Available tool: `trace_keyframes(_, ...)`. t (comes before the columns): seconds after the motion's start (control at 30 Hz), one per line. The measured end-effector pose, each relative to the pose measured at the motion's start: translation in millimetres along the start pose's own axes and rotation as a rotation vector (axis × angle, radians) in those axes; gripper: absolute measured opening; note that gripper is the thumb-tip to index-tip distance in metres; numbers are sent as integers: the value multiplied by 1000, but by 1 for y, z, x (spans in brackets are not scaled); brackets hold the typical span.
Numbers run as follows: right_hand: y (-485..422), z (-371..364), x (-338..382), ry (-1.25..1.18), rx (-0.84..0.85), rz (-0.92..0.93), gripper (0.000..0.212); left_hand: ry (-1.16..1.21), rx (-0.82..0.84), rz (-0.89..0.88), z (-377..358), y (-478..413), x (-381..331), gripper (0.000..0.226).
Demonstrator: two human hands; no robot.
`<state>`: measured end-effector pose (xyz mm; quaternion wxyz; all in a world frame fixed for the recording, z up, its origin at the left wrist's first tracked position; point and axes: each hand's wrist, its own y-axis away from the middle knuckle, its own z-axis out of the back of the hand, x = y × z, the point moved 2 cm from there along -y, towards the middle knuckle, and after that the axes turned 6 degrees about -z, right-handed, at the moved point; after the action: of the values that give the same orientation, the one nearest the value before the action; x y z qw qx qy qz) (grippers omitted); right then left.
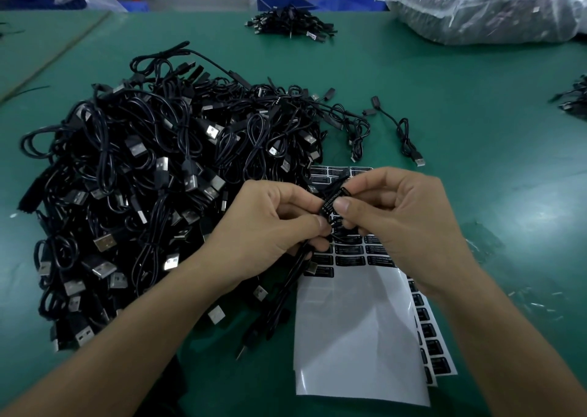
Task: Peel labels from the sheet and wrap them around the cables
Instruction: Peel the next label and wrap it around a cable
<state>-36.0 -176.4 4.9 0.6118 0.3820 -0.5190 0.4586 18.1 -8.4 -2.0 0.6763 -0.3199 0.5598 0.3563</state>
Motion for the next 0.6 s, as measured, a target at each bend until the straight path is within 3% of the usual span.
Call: trace_keyframes(0.6,-1,3,0,41,-27,20,19,-14,16,-4,-1,-4,4,9)
